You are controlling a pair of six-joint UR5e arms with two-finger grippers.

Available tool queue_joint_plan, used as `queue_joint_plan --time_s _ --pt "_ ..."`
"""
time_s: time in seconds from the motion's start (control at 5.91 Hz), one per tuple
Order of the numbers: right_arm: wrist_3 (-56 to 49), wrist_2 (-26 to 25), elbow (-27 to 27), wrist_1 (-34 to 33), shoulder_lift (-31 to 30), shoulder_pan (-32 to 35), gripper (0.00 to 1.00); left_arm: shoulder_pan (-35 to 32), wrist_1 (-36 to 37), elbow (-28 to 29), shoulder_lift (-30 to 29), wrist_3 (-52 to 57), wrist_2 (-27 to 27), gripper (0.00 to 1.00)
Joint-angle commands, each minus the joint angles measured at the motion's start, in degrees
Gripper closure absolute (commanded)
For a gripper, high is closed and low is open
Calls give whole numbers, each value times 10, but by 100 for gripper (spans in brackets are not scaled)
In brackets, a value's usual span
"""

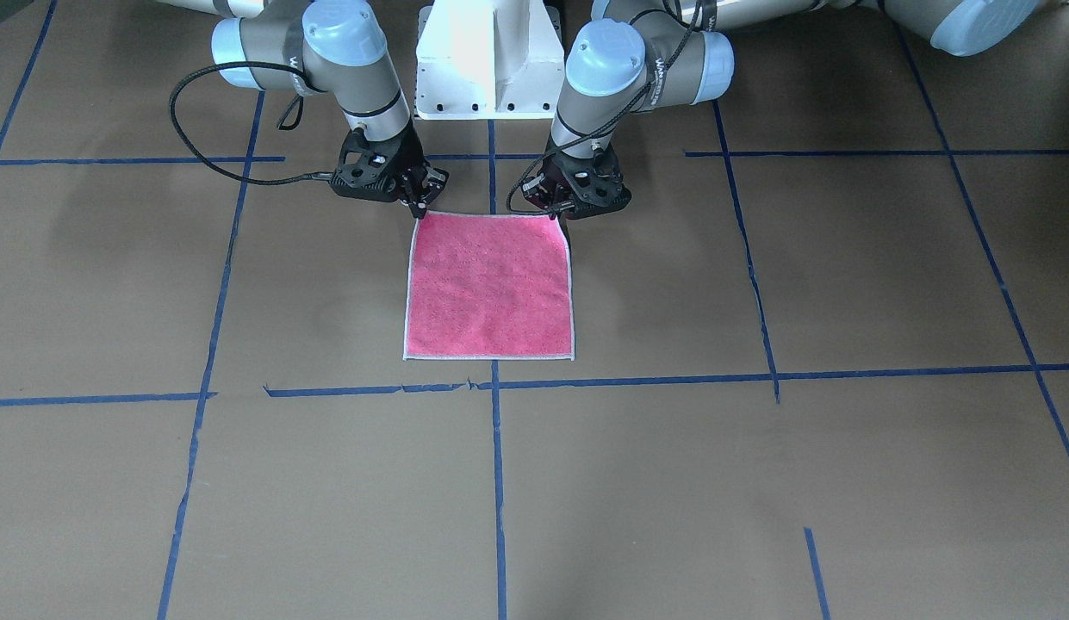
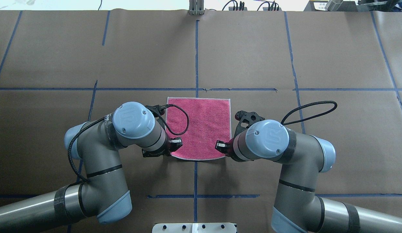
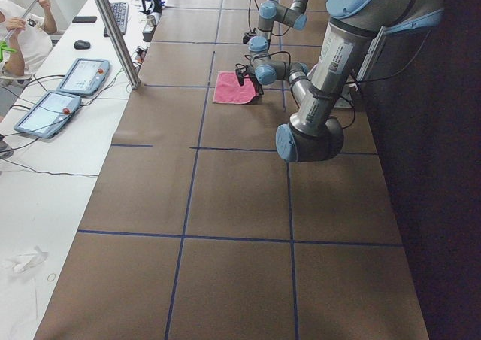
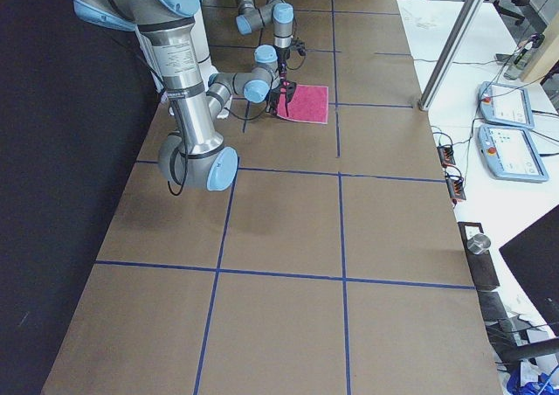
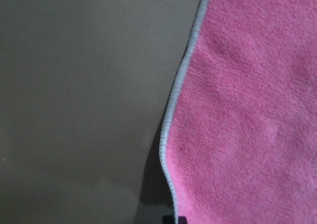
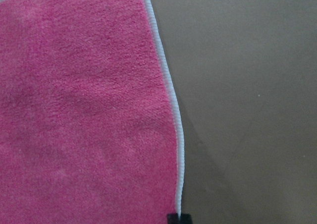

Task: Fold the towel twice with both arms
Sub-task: 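Lift the near edge with both grippers and fold it over toward the far edge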

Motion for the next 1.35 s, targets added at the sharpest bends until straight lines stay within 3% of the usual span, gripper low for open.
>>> queue_joint_plan --time_s 0.0,0.34,0.85,1.18 --pt "-5 0 1 3 0 33 97 -26 -2 2 -10 1 -3 99" --pt "-7 -1 -4 5 7 49 97 -49 -5 19 -30 4 -2 99" --pt "-11 0 -45 5 30 76 97 -79 -31 95 -56 6 -3 99" --pt "-21 1 -62 5 43 88 97 -82 -36 103 -61 5 -3 99"
